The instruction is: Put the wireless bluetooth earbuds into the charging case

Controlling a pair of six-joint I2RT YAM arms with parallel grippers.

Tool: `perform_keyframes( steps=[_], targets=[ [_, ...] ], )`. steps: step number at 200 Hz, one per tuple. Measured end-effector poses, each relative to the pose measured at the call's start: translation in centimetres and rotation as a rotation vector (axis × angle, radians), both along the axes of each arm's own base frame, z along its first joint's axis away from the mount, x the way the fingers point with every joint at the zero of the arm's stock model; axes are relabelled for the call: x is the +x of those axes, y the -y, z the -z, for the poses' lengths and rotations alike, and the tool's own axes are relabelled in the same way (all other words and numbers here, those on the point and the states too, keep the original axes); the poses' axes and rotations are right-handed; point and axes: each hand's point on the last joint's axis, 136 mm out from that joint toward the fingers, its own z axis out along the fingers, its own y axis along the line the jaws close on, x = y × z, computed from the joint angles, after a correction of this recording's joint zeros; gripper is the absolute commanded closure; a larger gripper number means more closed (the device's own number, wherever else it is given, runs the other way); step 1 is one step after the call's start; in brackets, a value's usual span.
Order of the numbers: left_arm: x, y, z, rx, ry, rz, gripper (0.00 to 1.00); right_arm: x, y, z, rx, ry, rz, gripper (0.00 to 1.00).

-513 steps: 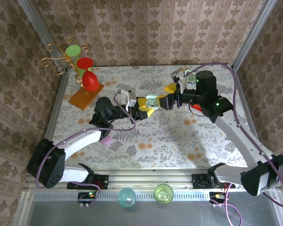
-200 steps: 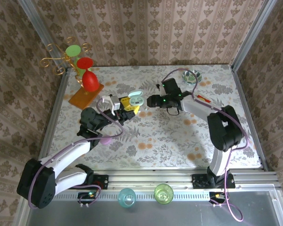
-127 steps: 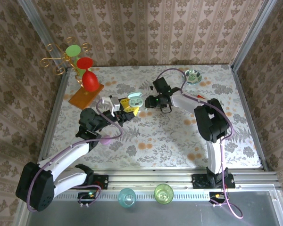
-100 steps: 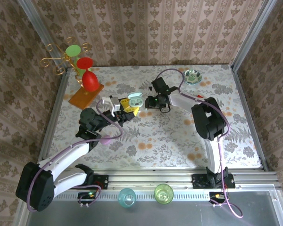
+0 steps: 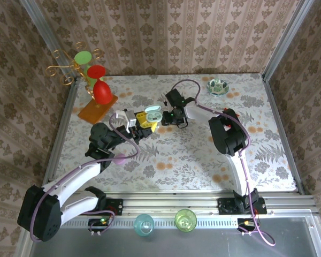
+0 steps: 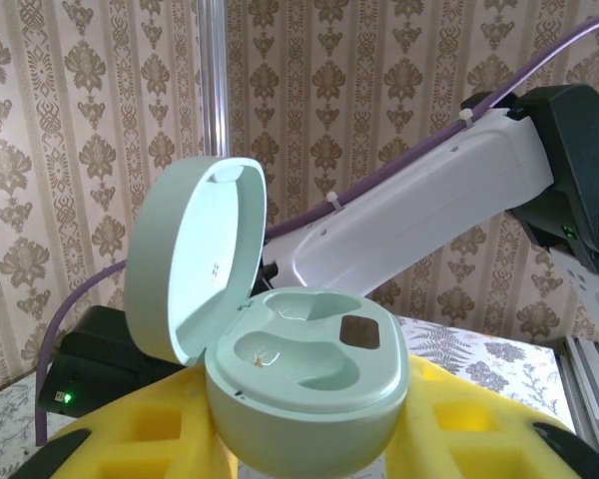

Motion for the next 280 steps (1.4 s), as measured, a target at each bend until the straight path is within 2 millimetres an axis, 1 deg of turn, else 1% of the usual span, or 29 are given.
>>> perform_keyframes(
  steps=[13, 18, 31, 67, 80, 114, 154, 179, 201, 221, 234, 250, 264, 280],
  targets=[
    [0.0, 0.0, 0.0, 0.001, -0.001, 0.0, 0.75, -0.1, 0.1, 0.0, -0.009, 0.0, -0.012, 0.73],
    [0.0, 0.0, 0.0, 0.001, -0.001, 0.0, 0.75, -0.2, 0.2, 0.0, -0.015, -0.003, -0.013, 0.75],
    [0.0, 0.0, 0.1, 0.002, -0.002, 0.0, 0.75, -0.2, 0.4, 0.1, -0.032, 0.0, -0.021, 0.77],
    [0.0, 0.0, 0.1, 0.003, 0.0, -0.001, 0.75, -0.5, 0.7, 0.2, -0.054, 0.005, -0.052, 0.77],
    [0.0, 0.0, 0.1, 0.003, 0.0, -0.001, 0.75, -1.1, 1.1, 0.2, -0.063, 0.0, -0.065, 0.76],
    [0.0, 0.0, 0.1, 0.003, 0.0, -0.001, 0.75, -4.6, 3.2, 0.0, -0.105, -0.033, -0.097, 0.76],
    [0.0, 0.0, 0.1, 0.003, 0.0, -0.001, 0.75, -10.2, 6.6, -0.5, -0.145, -0.077, -0.1, 0.76],
    [0.0, 0.0, 0.0, 0.002, 0.002, -0.001, 0.75, -13.7, 8.6, 0.0, -0.166, -0.117, -0.094, 0.76],
    [-0.1, -0.1, -0.1, 0.002, 0.003, -0.001, 0.75, -16.1, 10.2, 0.6, -0.19, -0.146, -0.081, 0.76],
    [-0.1, -0.1, 0.0, 0.006, 0.001, 0.0, 0.75, -17.2, 11.2, 0.8, -0.208, -0.151, -0.061, 0.7],
    [-0.2, 0.0, 0.1, 0.01, 0.001, 0.002, 0.75, -17.2, 11.6, 0.6, -0.221, -0.141, -0.047, 0.63],
    [-0.2, 0.0, 0.1, 0.011, 0.003, 0.002, 0.75, -16.9, 11.8, 0.3, -0.231, -0.12, -0.038, 0.5],
    [-0.2, 0.0, 0.1, 0.012, 0.004, 0.002, 0.75, -16.6, 11.9, -0.6, -0.224, -0.091, -0.019, 0.43],
    [-0.2, 0.0, 0.1, 0.012, 0.004, 0.002, 0.75, -16.3, 11.9, -2.1, -0.198, -0.037, 0.009, 0.39]
  ],
)
